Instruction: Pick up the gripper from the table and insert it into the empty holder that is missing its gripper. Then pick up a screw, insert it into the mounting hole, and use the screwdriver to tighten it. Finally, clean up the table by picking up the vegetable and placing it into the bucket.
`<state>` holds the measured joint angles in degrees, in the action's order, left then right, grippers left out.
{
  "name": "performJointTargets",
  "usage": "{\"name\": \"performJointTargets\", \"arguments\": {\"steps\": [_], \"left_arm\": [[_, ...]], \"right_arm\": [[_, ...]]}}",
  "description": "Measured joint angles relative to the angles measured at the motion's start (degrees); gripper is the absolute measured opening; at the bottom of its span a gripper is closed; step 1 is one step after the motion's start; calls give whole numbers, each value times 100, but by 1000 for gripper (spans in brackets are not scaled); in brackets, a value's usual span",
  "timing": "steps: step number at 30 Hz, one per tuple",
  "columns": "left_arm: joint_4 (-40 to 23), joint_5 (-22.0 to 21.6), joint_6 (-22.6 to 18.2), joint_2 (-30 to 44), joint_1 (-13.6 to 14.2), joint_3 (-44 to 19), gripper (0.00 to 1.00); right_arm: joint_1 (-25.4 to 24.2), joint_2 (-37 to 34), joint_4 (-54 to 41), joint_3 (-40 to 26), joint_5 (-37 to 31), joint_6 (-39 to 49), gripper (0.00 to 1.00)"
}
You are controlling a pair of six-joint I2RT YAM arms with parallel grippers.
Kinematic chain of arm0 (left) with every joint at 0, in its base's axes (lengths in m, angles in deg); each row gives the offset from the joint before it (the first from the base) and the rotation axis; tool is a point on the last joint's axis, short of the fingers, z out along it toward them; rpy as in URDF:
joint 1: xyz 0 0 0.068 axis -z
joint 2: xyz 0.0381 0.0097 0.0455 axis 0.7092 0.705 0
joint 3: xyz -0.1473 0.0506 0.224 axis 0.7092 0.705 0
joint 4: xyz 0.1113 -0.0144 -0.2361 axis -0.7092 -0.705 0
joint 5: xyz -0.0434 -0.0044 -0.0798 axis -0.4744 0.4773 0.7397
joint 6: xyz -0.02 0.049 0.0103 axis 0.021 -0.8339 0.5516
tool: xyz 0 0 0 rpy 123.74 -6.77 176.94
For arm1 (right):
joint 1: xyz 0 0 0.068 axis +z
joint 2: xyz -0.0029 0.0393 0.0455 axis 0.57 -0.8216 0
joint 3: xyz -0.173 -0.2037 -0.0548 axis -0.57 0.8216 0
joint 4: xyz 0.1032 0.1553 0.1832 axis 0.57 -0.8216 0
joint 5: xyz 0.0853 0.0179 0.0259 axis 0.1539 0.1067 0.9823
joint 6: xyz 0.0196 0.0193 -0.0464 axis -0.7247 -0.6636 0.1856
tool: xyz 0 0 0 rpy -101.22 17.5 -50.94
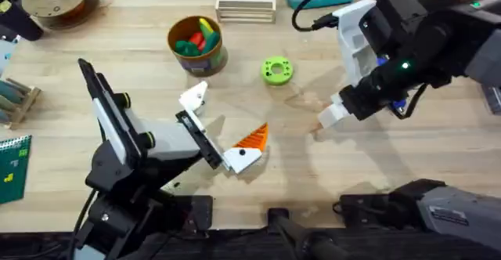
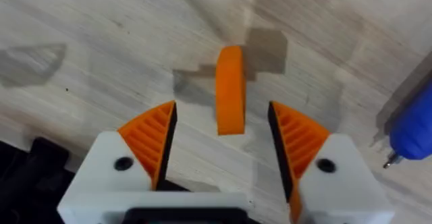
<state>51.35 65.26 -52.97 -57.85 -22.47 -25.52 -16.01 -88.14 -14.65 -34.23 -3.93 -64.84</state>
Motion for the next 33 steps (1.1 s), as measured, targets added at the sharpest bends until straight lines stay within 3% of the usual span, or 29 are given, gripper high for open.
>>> {"name": "performJointTargets", "arguments": {"steps": [8, 9, 10, 12, 13, 14, 24, 26, 27, 30, 33], "left_arm": [[0, -4, 0, 0, 0, 0, 987], [0, -7, 0, 0, 0, 0, 987], [0, -7, 0, 0, 0, 0, 987], [0, -9, 0, 0, 0, 0, 987], [0, -9, 0, 0, 0, 0, 987], [0, -9, 0, 0, 0, 0, 987], [0, -9, 0, 0, 0, 0, 987], [0, -9, 0, 0, 0, 0, 987], [0, -9, 0, 0, 0, 0, 987], [0, -9, 0, 0, 0, 0, 987], [0, -9, 0, 0, 0, 0, 987]], "right_arm": [[0, -1, 123, 149, 0, -175, 709], [0, 1, 202, 175, 0, -237, 629], [0, 1, 277, 175, -2, -271, 456], [0, -1, 311, 175, -4, -280, 375], [0, 1, 330, 177, -51, -283, 112], [0, 1, 346, 177, -65, -301, 39], [0, 216, 28, 55, -85, -299, 20], [0, 501, 39, -62, -83, -279, 20], [-97, 1378, 188, -196, -31, -270, 20], [-376, 1943, 316, -214, 378, -256, 20], [-701, 2191, 690, -139, 1225, -253, 20]]}}
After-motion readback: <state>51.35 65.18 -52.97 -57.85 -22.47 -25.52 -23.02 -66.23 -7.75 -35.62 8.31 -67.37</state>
